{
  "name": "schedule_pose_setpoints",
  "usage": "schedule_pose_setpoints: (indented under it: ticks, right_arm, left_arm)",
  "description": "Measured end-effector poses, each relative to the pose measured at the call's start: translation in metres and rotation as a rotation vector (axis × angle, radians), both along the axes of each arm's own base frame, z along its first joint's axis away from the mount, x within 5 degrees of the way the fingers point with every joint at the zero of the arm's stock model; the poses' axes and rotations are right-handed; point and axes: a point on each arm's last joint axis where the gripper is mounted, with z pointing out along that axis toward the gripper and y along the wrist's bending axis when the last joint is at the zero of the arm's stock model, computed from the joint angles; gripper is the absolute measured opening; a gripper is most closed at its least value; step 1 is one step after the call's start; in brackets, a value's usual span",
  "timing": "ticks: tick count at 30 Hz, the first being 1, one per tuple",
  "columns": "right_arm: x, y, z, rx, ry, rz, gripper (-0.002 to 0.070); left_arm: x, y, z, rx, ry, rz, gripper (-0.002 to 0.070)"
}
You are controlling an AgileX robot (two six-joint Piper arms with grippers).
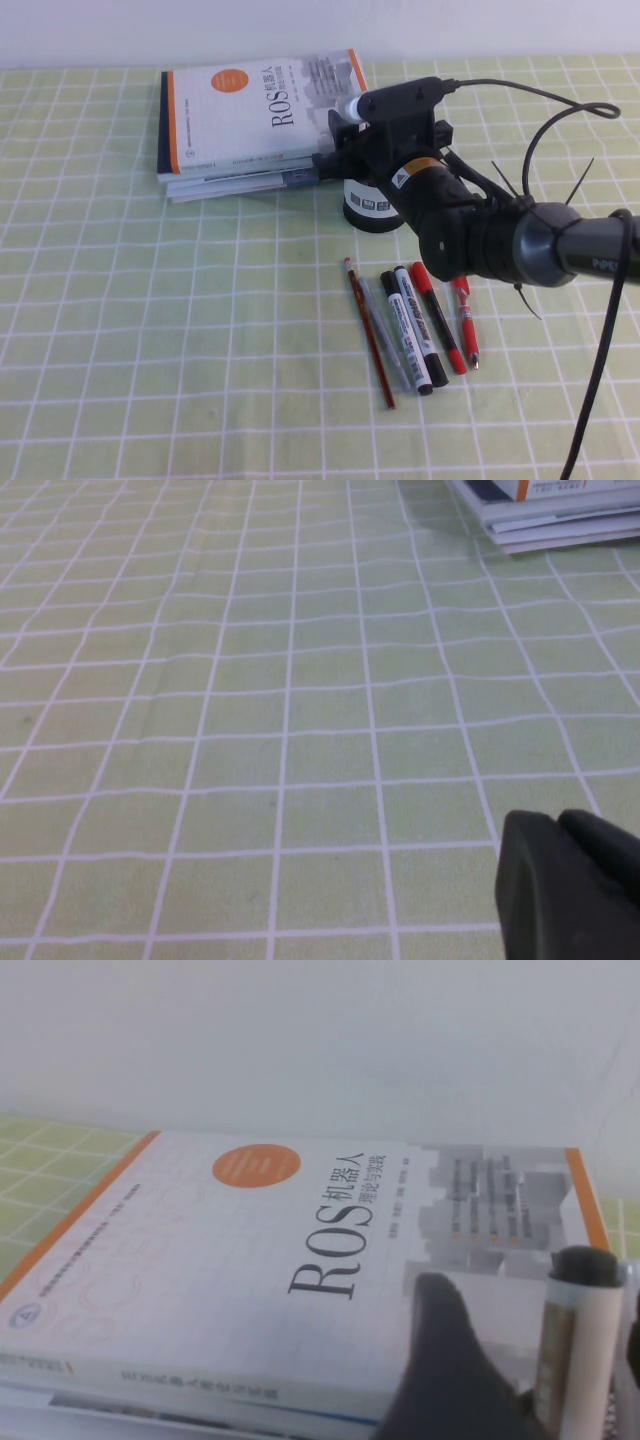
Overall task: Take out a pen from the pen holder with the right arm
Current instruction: 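Take a marker out of the pen holder and lay it on the table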
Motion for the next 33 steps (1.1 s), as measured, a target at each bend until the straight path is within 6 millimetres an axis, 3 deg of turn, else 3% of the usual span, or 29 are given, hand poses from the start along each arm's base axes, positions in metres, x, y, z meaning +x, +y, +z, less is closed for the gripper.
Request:
schedule_pose_setpoints:
  ticks: [19, 25, 33]
  right_arm:
    - [0.023, 0.007, -0.013, -0.051, 0.035, 0.004, 0.0323]
    - [0.027, 0.001, -0.015, -0.052, 0.051, -0.015, 0.0321]
    - [0.03, -0.003, -0.016, -0.052, 0.052, -0.024, 0.0255]
  left_arm:
    - [0.0, 0.0, 0.0, 0.0, 0.0, 0.0, -0.0006]
    - [0.0, 0.0, 0.0, 0.0, 0.0, 0.0, -0.0006]
    - [0.0, 0.0, 0.0, 0.0, 0.0, 0.0, -0.0006]
